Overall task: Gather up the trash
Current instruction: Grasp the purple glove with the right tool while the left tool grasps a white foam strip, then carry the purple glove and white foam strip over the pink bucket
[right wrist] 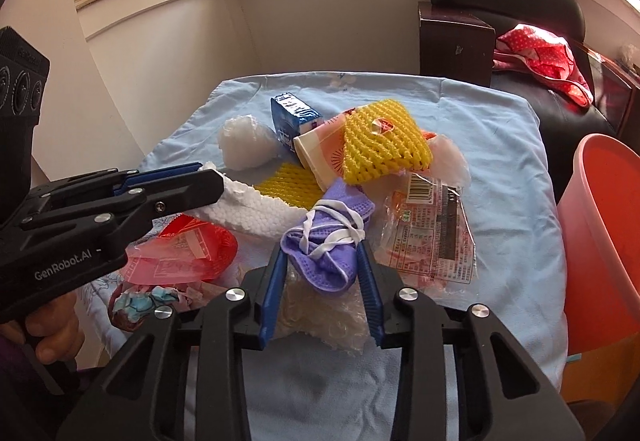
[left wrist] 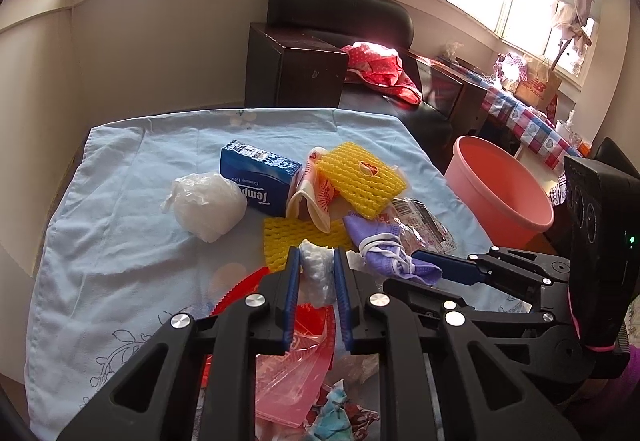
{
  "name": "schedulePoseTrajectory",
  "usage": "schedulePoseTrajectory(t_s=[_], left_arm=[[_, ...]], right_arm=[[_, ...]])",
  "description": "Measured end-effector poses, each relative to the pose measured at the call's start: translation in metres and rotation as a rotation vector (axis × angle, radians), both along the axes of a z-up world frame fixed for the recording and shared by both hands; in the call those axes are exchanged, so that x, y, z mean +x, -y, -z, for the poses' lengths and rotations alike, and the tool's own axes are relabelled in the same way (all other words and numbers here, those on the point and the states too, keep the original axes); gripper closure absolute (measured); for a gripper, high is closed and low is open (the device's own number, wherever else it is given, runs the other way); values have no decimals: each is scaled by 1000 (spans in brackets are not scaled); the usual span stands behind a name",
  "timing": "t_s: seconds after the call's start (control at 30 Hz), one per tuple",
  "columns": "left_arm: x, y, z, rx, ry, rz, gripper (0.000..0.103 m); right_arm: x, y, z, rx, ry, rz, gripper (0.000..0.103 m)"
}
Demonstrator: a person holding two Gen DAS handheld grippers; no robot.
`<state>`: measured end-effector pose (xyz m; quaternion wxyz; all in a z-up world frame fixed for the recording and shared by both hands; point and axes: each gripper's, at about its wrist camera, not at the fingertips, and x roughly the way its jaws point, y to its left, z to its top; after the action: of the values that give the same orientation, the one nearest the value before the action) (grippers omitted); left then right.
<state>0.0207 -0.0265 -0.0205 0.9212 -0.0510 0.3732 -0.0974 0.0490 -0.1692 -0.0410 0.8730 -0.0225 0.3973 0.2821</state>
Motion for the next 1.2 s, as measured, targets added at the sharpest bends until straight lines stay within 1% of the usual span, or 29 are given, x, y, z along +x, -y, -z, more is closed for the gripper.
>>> schedulePoseTrajectory(t_s=[0.1,0.37,0.53,0.8,1.0,1.2], left_arm=[[-2,-1,-5,-6,11,-5,87],[-11,-5,-27,-7,63,-15,87],[-19,-4,-42,-5,103,-23,87],[-23,6,-64,-21,156,-21,87],[-19,26,-82,-39,201,20,87],[-6,68,-95,-36,231,104,87]], right_arm=[[-2,4,-5,17,12,2,69],[-12,18,-33,76,68,11,69],[-17,33,-47,118,95,37,69],[-24,60,-70,149,161,85,69],[-22,88,-82,114,221,182,69],[-11,128,-78,83,200,319,69]])
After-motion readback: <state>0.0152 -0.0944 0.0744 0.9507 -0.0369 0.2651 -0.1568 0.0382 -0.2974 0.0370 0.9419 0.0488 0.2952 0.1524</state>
